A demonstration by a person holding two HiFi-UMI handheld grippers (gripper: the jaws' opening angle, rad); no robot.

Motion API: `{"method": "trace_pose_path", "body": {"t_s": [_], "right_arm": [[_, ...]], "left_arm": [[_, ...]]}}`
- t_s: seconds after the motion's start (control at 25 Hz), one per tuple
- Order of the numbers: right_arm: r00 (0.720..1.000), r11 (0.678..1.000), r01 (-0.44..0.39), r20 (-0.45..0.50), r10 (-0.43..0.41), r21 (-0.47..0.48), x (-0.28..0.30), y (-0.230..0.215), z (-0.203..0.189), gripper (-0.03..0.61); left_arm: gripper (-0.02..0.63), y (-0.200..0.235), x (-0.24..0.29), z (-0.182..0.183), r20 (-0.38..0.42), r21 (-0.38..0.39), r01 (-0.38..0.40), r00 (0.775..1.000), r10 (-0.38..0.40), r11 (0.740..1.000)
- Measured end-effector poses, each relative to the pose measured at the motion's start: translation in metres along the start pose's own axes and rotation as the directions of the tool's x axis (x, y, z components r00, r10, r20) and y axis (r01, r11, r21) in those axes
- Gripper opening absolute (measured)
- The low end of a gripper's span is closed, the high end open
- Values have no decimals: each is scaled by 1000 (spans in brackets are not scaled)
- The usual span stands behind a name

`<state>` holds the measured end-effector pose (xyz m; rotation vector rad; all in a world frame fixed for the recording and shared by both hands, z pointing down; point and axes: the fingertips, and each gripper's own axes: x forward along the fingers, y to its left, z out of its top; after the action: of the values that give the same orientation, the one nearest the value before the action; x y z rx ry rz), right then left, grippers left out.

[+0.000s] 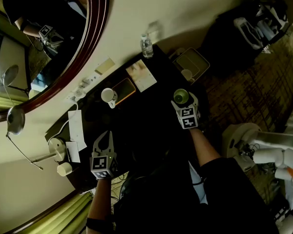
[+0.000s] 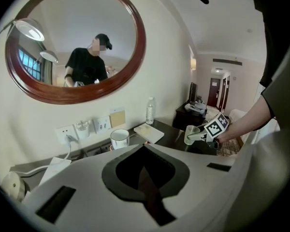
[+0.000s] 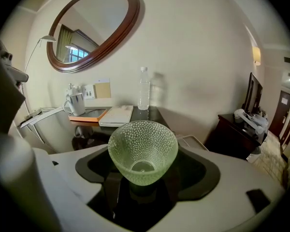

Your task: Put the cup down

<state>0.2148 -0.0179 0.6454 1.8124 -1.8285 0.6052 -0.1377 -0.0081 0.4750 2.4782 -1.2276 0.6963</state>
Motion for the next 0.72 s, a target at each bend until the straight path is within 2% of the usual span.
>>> {"method": "trace_pose_path", "body": {"t_s": [0.24,0.4,0.56,0.64,0.72], "right_arm": [[1000,1000,6,30,-6,-7,-19,-2,11,440],[998,1000,-17,67,18,-6,-42,4,30,440],[991,996,-76,107,80,-37,-69,22,54,436],[982,991,-121,136,129,-64,-79,33,62,385],[970,982,-168,160,181,-90,-90,46,68,374]], "left_arm": [[5,-6,-1,1,19,12,23,1000,-24,1000],[5,-12,-3,4,41,0,42,998,-42,999],[6,-13,-7,6,63,-8,48,997,-47,999],[6,-12,-10,8,78,-14,43,996,-42,999],[6,-11,-14,9,92,-20,37,995,-35,999]]}}
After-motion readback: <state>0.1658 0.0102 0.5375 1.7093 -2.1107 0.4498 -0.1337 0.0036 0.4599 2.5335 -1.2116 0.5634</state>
